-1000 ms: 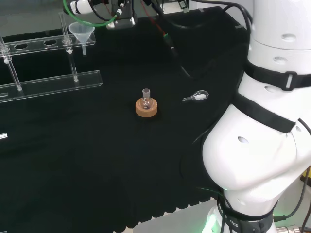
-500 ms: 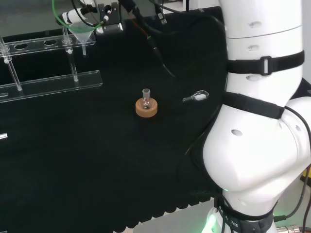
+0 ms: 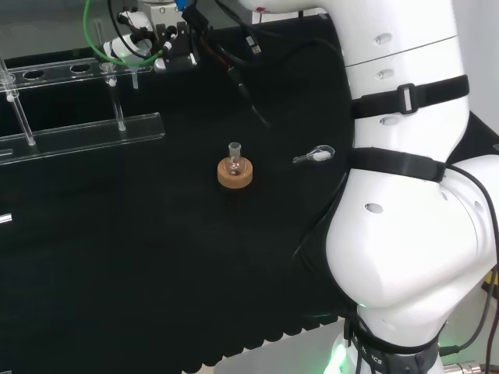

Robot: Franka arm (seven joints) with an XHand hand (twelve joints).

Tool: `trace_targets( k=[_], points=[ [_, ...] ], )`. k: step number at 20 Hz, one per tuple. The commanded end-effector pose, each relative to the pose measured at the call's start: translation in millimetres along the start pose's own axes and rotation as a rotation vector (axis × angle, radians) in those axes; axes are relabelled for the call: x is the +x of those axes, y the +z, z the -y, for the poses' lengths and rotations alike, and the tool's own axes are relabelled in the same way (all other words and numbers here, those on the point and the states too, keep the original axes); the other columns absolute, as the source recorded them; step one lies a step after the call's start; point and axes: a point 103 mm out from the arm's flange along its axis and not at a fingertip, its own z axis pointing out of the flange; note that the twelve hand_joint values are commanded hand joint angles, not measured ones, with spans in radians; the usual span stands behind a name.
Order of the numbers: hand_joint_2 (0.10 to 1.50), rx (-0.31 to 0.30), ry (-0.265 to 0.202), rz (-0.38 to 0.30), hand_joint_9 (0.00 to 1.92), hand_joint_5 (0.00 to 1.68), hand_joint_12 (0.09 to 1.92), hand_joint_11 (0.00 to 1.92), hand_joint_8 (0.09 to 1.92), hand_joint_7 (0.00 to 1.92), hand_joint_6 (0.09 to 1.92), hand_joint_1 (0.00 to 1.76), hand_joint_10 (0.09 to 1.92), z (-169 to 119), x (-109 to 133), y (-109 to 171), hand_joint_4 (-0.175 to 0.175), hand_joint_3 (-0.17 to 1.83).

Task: Pick up the funnel from the transparent funnel stand.

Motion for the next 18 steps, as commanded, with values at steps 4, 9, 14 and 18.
trace_targets(
  k=[4, 9, 14, 18],
  points=[
    [0.77, 0.045, -0.012, 0.013, 0.00, 0.00, 0.09, 0.00, 0.09, 0.00, 0.09, 0.20, 0.09, -6.7, 0.4, 9.7, 0.007, 0.03],
    [0.78, 0.030, 0.007, 0.040, 0.00, 0.00, 0.55, 0.00, 0.09, 0.00, 0.09, 0.20, 0.09, -16.3, -1.6, 12.5, 0.003, 0.01],
    [0.78, 0.010, 0.021, 0.092, 0.08, 0.03, 1.47, 0.10, 0.09, 0.00, 0.09, 0.19, 0.09, -28.1, -5.3, 6.8, -0.009, 0.01],
    [0.78, -0.026, 0.028, 0.116, 0.03, 0.11, 1.51, 0.34, 0.09, 0.04, 0.09, 0.21, 0.73, -31.5, -8.8, 3.2, -0.023, 0.00]
  ],
)
